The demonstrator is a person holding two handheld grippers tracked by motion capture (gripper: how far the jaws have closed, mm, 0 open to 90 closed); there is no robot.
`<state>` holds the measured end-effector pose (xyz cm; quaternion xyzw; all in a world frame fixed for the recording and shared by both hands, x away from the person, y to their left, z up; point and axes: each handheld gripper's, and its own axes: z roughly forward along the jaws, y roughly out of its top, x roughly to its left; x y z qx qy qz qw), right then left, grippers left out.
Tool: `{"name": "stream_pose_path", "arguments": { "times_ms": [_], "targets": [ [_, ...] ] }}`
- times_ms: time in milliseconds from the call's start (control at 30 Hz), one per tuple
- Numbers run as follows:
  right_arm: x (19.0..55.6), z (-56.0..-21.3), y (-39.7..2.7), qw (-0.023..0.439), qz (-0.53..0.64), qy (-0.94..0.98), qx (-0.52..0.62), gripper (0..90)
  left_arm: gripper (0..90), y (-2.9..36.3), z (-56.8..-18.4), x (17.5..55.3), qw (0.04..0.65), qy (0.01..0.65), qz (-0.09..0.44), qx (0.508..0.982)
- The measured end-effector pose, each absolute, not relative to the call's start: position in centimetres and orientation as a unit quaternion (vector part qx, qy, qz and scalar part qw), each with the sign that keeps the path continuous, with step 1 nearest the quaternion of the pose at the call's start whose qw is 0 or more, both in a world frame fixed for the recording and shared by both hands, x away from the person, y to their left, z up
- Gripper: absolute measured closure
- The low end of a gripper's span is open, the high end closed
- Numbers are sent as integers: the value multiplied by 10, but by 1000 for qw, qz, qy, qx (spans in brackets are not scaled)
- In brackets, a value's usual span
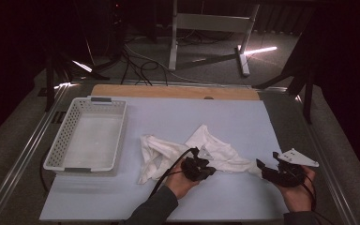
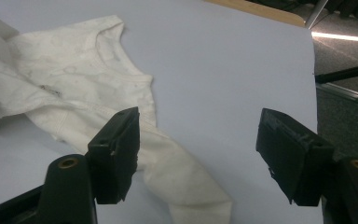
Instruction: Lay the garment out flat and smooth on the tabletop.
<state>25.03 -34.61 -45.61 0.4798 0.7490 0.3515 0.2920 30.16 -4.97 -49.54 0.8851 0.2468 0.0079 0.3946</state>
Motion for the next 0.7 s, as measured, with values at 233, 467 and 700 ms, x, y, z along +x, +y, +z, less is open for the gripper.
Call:
{"name": "stream_pose_path", "arguments": {
  "times_ms": [233,467,700],
  "targets": [
    [251,-457,-342,288,356,751,477,305,509,-55,-497,310,435,276,-4,857],
    [251,-458,-343,285,357,753,474,308,487,-73,-504,318,411,270,13,871],
    [251,-458,-344,286,356,755,471,309,883,-74,-509,323,384,286,27,878]
  ]
}}
